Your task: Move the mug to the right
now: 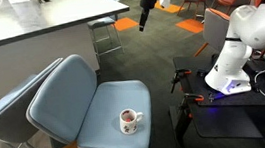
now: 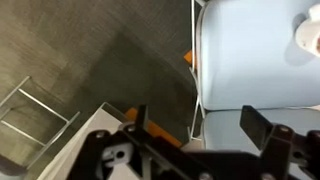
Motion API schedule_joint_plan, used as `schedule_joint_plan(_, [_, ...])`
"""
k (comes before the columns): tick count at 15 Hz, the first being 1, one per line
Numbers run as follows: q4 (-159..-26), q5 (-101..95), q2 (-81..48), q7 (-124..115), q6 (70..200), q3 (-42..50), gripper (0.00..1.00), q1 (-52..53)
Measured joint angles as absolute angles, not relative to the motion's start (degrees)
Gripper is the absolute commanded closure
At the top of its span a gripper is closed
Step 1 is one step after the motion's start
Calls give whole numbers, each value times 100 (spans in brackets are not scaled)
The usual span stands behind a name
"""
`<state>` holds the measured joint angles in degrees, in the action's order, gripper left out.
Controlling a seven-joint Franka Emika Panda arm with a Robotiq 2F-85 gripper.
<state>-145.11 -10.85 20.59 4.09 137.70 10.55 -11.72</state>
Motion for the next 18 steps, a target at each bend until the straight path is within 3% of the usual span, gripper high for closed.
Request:
schedule_joint_plan(12, [-14514,-1002,2010,407,13770,1006,0,-1089])
schedule_joint_plan(18, [-14357,-439,1025,-163,14109,396,0,-387])
